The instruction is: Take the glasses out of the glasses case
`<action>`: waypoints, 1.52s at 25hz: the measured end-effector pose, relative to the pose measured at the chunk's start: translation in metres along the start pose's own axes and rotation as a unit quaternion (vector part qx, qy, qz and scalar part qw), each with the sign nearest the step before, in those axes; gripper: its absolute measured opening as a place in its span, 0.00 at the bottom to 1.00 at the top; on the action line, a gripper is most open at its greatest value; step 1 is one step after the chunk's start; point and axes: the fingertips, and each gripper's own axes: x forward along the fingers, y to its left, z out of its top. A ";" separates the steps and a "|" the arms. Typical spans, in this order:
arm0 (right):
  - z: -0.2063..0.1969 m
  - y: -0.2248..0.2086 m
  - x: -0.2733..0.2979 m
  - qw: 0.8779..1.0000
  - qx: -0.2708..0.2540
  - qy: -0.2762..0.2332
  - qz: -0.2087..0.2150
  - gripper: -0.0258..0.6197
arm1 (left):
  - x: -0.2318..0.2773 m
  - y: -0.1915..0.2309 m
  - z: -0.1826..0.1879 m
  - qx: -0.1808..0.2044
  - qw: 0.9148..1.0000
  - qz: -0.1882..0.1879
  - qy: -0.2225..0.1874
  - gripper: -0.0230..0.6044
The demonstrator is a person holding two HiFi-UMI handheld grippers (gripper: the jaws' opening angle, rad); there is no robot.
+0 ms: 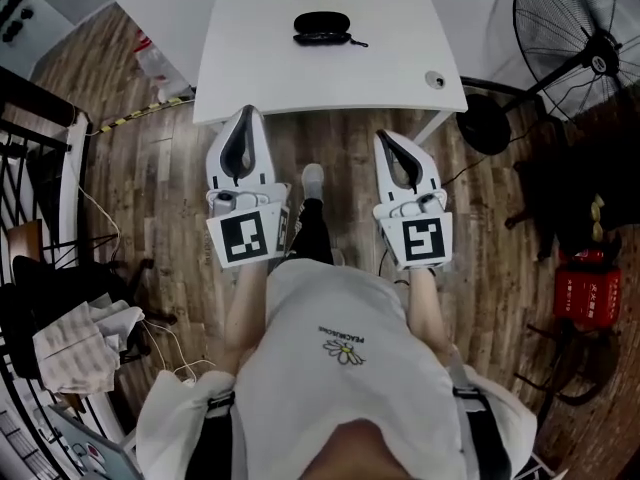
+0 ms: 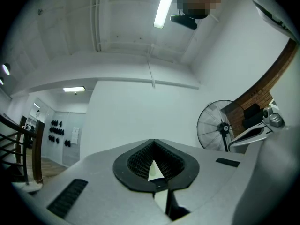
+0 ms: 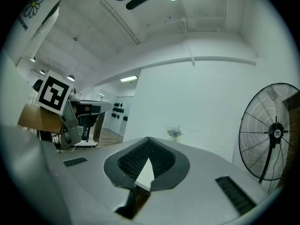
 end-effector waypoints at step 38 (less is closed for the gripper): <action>-0.059 -0.162 0.351 0.999 0.014 0.051 0.005 0.05 | 0.371 0.090 -0.109 -0.049 0.998 -0.050 -0.002 0.06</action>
